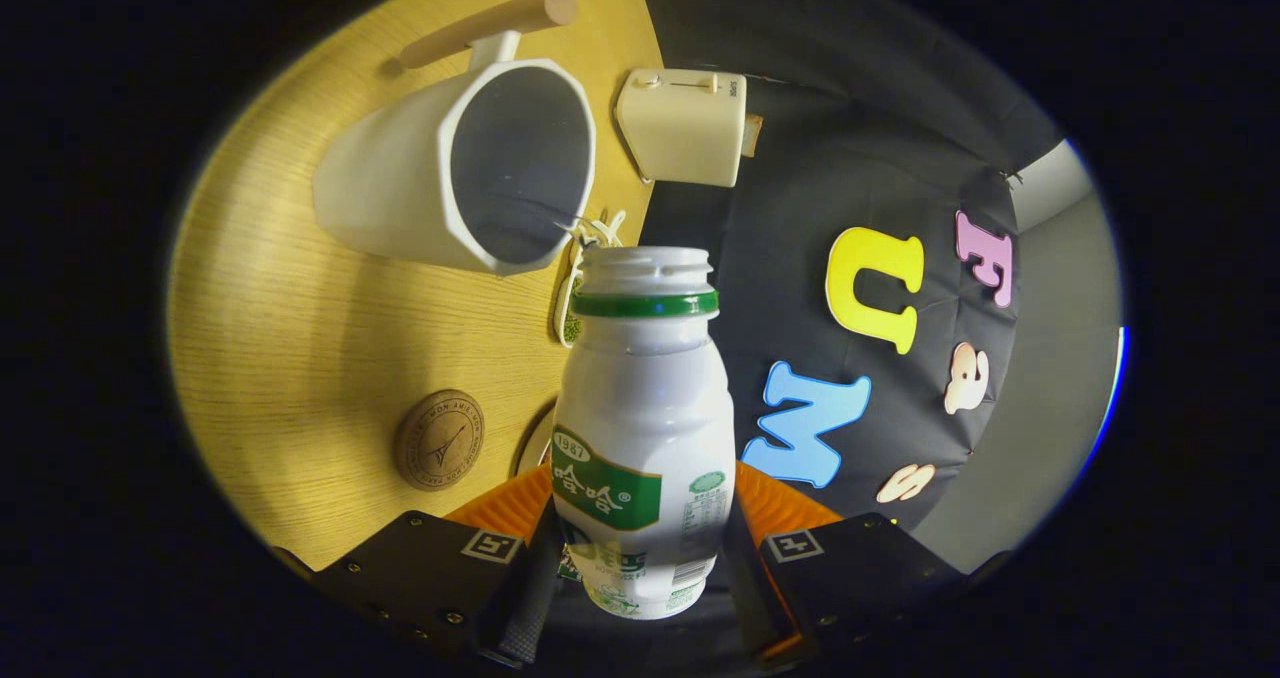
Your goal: Take the bottle from table, then pour the juice into the cup, finally place the bottle on the coaster
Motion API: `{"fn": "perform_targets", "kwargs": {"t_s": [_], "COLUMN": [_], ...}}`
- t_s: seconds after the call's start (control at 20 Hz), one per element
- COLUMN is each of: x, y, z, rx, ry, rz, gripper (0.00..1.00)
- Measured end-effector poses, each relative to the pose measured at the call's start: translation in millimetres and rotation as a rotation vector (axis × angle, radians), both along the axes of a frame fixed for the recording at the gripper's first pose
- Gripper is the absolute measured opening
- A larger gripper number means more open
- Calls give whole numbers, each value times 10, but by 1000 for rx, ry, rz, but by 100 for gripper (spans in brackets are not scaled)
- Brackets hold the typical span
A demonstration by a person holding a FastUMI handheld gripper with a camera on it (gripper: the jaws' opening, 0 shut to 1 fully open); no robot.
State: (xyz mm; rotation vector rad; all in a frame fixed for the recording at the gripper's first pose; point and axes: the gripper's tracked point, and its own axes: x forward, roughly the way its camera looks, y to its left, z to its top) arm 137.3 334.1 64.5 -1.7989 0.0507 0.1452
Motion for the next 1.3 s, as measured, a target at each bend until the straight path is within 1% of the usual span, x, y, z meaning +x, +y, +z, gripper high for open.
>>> {"fn": "perform_targets", "kwargs": {"t_s": [1.05,1.3], "x": [-2,-25], "y": [9,24], "z": [201,263], "rx": [-72,-108], "ry": [-31,-46], "rz": [10,20], "gripper": [73,73]}}
